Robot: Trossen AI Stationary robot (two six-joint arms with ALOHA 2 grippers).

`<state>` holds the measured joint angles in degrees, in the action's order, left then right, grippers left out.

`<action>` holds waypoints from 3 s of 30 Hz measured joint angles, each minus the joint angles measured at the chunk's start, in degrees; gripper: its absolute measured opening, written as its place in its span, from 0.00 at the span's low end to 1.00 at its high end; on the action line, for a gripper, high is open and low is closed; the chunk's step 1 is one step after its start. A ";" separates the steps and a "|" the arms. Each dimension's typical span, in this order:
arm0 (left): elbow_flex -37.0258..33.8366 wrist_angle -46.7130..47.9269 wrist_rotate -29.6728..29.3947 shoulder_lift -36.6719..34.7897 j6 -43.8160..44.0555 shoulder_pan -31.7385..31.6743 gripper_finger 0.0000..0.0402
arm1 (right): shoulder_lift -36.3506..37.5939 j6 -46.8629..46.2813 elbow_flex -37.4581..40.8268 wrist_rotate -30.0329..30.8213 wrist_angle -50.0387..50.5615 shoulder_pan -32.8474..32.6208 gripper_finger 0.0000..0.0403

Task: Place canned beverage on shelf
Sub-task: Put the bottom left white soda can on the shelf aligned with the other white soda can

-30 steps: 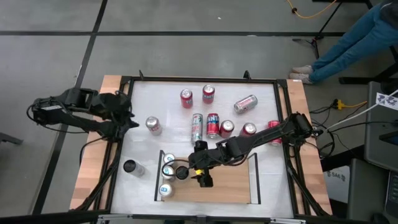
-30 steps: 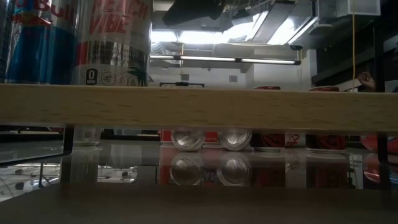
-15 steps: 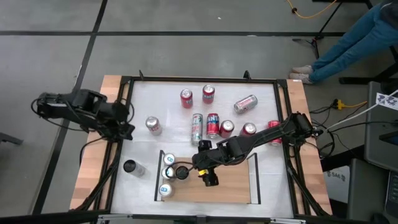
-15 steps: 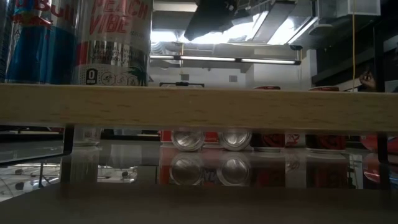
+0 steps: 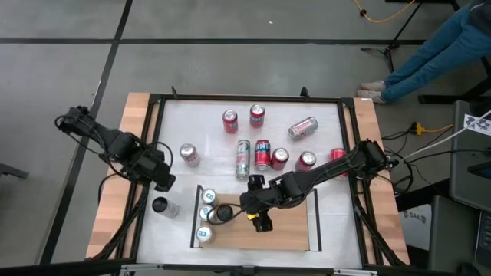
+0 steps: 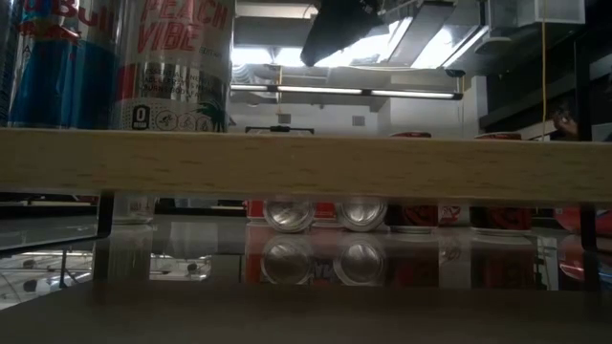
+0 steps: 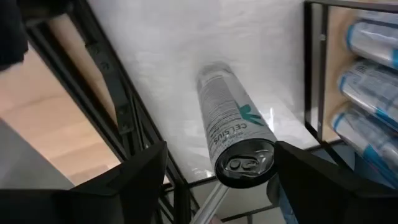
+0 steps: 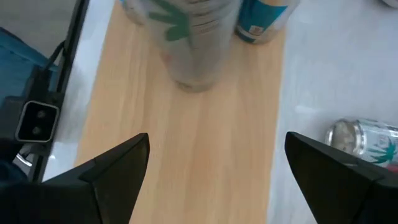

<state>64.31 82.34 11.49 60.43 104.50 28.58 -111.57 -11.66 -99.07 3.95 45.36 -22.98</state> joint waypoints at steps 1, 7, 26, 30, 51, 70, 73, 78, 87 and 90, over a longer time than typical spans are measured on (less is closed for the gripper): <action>-0.01 -0.25 -0.25 0.32 1.86 1.01 0.72 | 0.00 0.00 0.00 0.02 -0.01 -0.26 0.90; -0.02 -3.82 -2.53 2.83 11.06 6.54 0.72 | 0.00 -0.02 0.00 0.20 0.31 -1.35 0.90; -0.02 -8.44 -7.46 9.68 18.54 12.34 0.72 | 0.00 1.86 0.00 1.03 3.06 -1.79 0.90; -0.02 -8.46 -7.81 9.13 18.47 12.32 0.72 | 0.00 1.88 0.00 1.03 3.04 -1.79 0.90; 2.01 -7.97 -9.34 10.20 25.74 14.59 0.72 | 0.00 1.90 0.00 1.01 2.82 -1.79 0.90; 2.01 -8.52 -9.23 17.71 28.38 15.86 0.72 | 0.00 1.93 0.00 1.01 2.80 -1.79 0.90; 2.01 -8.52 -9.45 18.67 27.83 15.88 0.72 | 0.00 1.95 0.00 1.01 2.80 -1.79 0.90; 2.01 -8.35 -9.90 20.01 25.72 15.89 0.72 | 0.00 1.97 0.00 1.01 2.80 -1.79 0.90; 2.02 -7.69 -12.52 20.30 16.20 15.87 0.60 | 0.00 1.95 0.00 1.01 2.80 -1.79 0.90; 2.03 -6.99 -12.79 20.30 12.07 15.86 0.59 | 0.00 1.95 0.00 1.01 2.80 -1.79 0.90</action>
<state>66.35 75.35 -1.29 80.73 116.57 44.45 -111.57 -9.72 -99.07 4.95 48.16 -24.77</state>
